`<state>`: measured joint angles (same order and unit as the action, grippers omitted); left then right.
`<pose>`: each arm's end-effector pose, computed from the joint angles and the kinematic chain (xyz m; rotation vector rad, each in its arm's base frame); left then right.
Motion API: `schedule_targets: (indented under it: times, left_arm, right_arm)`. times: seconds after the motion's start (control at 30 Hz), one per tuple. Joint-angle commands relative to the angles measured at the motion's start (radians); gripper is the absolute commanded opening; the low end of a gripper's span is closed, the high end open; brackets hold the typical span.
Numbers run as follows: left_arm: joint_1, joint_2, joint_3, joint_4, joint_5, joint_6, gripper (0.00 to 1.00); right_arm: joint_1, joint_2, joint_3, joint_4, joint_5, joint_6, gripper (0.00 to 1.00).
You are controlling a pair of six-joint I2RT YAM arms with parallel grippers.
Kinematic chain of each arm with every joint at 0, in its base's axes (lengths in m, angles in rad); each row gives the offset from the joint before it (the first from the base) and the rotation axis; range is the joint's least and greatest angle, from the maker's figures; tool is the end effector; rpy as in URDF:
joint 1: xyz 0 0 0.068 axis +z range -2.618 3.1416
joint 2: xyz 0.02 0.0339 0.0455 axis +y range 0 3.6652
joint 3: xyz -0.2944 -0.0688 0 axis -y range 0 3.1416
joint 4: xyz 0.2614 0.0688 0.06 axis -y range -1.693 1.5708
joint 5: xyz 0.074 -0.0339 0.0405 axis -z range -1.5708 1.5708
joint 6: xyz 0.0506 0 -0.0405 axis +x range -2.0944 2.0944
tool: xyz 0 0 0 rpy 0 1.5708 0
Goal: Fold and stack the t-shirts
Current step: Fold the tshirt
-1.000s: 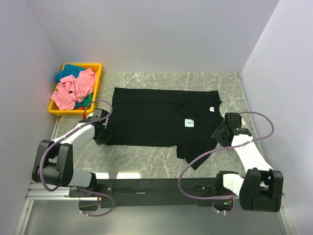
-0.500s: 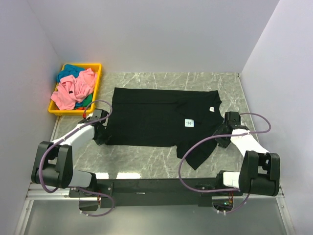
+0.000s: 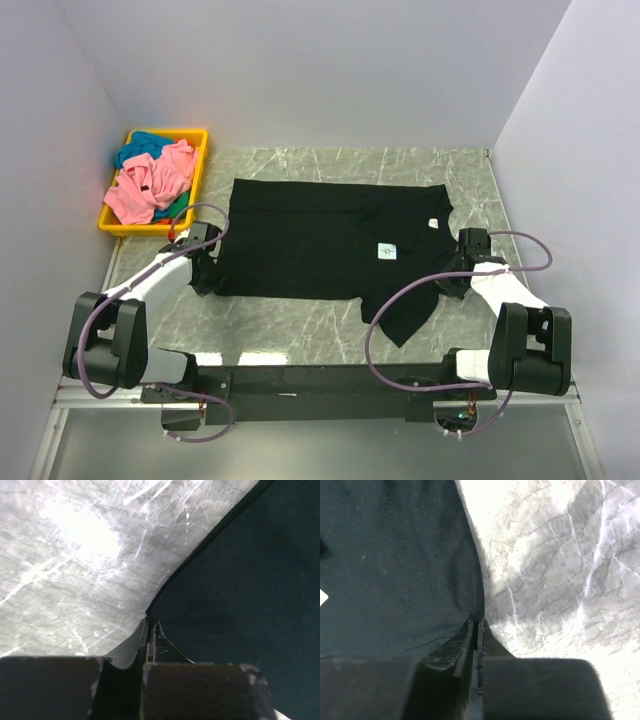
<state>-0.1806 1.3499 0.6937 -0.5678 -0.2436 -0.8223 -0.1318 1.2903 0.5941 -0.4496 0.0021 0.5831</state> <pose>0.2393 -0.0313 0.1730 -0.9138 2.5645 0.0630 0.2269 -0.0302 0.1613 0.9537 2.5516 0.1287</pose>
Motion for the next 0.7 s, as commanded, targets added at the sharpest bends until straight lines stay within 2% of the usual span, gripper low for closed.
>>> schedule_targets:
  times: [0.0,0.03,0.2,0.3,0.67]
  left_arm:
    - [-0.002,-0.049,0.052,-0.053,-0.068,0.035,0.01]
    - [0.003,-0.06,0.058,-0.066,-0.078,0.047,0.01]
    - [0.053,-0.139,0.069,-0.093,-0.066,0.072,0.01]
    - [0.076,-0.14,0.079,-0.087,-0.051,0.083,0.01]
    - [0.086,0.079,0.289,-0.083,0.012,0.109,0.01]
  right_arm:
    - [-0.006,-0.06,-0.019,-0.023,0.002,0.024,0.03]
    - [-0.006,-0.077,-0.02,-0.043,0.016,0.041,0.0]
    - [-0.008,-0.238,-0.031,-0.09,0.055,0.087,0.0]
    - [-0.009,-0.276,-0.013,-0.106,0.07,0.103,0.0]
    - [-0.009,-0.109,0.2,-0.127,0.041,0.069,0.0]
